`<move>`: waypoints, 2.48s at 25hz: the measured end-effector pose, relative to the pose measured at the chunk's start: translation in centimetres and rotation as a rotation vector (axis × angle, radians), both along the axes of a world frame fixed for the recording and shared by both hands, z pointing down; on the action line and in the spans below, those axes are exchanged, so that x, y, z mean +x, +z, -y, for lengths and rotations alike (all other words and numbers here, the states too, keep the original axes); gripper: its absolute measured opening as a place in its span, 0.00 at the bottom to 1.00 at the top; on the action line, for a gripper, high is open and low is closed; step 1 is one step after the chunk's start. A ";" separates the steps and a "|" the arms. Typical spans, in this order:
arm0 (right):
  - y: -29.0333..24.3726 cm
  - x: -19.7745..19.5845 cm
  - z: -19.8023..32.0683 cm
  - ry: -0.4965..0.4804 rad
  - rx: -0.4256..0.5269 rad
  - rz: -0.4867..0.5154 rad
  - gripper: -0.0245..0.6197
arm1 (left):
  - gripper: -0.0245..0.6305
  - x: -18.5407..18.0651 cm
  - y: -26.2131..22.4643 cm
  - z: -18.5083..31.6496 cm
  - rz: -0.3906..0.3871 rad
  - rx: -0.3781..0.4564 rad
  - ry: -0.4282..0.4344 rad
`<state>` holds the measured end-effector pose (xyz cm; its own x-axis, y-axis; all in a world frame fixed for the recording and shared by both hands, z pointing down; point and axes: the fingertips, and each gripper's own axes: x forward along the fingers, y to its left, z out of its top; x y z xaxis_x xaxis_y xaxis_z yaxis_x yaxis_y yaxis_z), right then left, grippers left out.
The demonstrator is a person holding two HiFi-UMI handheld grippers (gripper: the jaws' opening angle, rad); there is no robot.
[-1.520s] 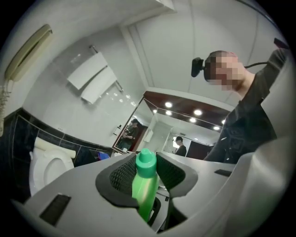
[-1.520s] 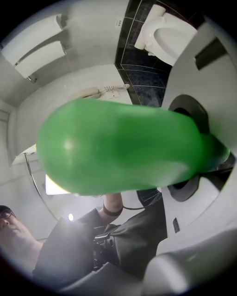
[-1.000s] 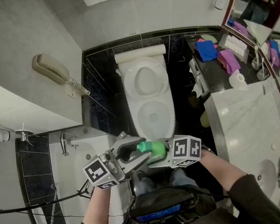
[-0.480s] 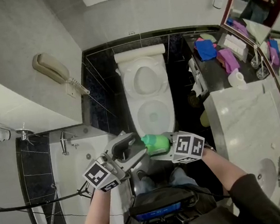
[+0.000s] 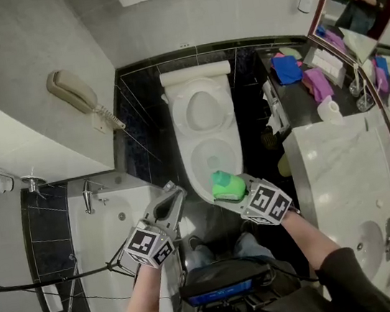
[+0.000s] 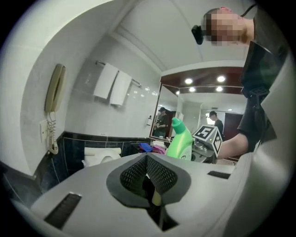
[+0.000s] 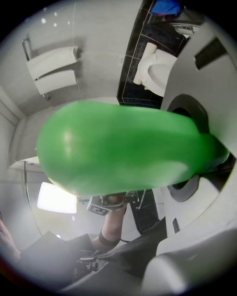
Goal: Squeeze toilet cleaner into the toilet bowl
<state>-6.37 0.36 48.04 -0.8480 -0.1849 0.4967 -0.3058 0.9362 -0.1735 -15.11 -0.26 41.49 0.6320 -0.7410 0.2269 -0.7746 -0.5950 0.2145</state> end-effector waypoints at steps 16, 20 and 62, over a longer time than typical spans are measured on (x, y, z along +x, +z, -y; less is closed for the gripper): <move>1.2 5.2 3.3 0.320 0.000 0.018 0.33 | 0.04 -2.4 4.5 0.3 0.006 -0.109 -0.143; 1.8 5.6 3.5 0.320 0.001 0.010 0.33 | 0.04 -2.1 4.8 0.7 0.013 -0.109 -0.155; 4.3 21.7 10.9 0.743 0.056 -0.035 0.33 | 0.04 17.8 6.6 6.8 0.037 -0.123 0.261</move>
<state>15.33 -10.52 52.39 -0.4739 -0.7290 0.4940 -0.8659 0.4878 -0.1108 2.73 -7.10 48.06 0.7873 -0.5200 0.3313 -0.6075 -0.7462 0.2723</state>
